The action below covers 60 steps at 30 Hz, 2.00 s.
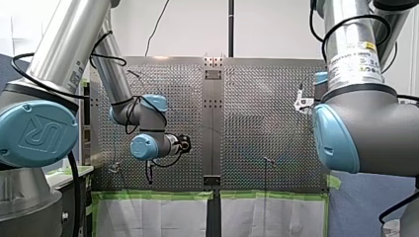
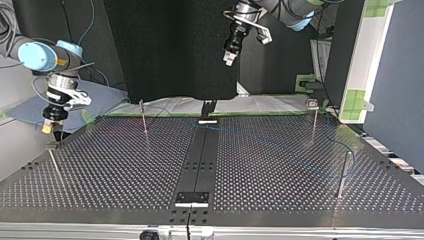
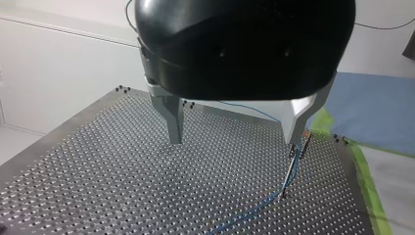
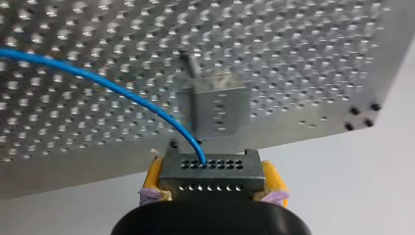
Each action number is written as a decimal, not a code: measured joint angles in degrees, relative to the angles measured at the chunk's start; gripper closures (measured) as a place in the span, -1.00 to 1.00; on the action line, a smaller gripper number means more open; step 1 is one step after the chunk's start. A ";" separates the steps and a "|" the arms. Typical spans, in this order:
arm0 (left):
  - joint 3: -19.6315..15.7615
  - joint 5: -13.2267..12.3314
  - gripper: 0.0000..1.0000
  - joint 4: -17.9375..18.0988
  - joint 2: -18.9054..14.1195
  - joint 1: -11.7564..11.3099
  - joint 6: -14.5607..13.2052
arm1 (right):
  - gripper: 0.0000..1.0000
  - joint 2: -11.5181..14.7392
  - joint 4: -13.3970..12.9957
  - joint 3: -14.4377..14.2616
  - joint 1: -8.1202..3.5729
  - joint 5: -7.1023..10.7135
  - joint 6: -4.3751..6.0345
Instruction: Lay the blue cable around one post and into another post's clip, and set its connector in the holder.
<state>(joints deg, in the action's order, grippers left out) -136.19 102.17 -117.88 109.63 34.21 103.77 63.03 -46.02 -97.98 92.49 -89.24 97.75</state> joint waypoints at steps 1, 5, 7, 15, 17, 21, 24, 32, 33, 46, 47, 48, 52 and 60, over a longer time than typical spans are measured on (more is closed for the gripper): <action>0.00 0.00 -1.00 -0.07 0.00 0.00 0.00 | 1.00 -0.34 0.07 0.23 -0.06 0.25 0.00; -0.01 0.00 -1.00 -0.22 0.00 0.00 0.00 | 1.00 -0.85 0.65 1.12 -0.13 0.92 0.00; -0.01 -0.01 -1.00 -0.24 0.00 0.00 0.00 | 1.00 -0.92 1.00 1.62 -0.16 1.19 0.00; -0.02 0.07 -1.00 -1.01 0.00 0.00 -0.13 | 1.00 -1.00 2.37 3.06 -0.95 2.50 -0.08; -0.02 0.11 -1.00 -1.17 0.00 0.00 -0.17 | 1.00 -1.00 3.11 3.29 -1.10 3.12 -0.39; 0.00 0.15 -1.00 -1.63 0.00 0.00 -0.28 | 1.00 -1.01 4.65 3.54 -1.02 3.67 -1.58; -0.01 0.17 -1.00 -1.82 0.00 0.00 -0.31 | 1.00 -1.01 6.06 3.89 -0.85 4.20 -2.62; -0.01 0.56 -1.00 -2.46 0.00 0.00 -0.45 | 1.00 -1.01 9.24 4.63 -0.72 7.71 -3.60; -0.01 0.57 -1.00 -2.57 0.00 -0.01 -0.50 | 1.00 -1.01 9.30 4.69 -0.79 8.19 -3.77; -0.02 2.79 -1.00 -4.60 -0.01 -0.01 -1.27 | 1.00 -1.01 10.42 6.86 -2.35 12.46 -4.01; -0.02 2.94 -1.00 -4.72 -0.01 -0.01 -1.31 | 1.00 -1.00 10.51 7.03 -2.43 12.55 -3.99; -0.02 3.01 -1.00 -4.80 -0.01 -0.01 -1.34 | 1.00 -0.99 10.64 7.18 -2.51 12.62 -4.00; -0.02 3.47 -1.00 -5.12 0.00 -0.01 -1.39 | 1.00 -0.99 11.40 7.58 -2.94 12.93 -4.00; -0.02 3.76 -1.00 -5.42 0.00 -0.02 -1.54 | 1.00 -1.00 12.94 7.62 -3.19 13.64 -4.09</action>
<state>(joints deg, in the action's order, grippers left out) -136.20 105.94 -123.31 109.63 34.19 102.23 62.03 -33.08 -90.36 89.30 -75.60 93.66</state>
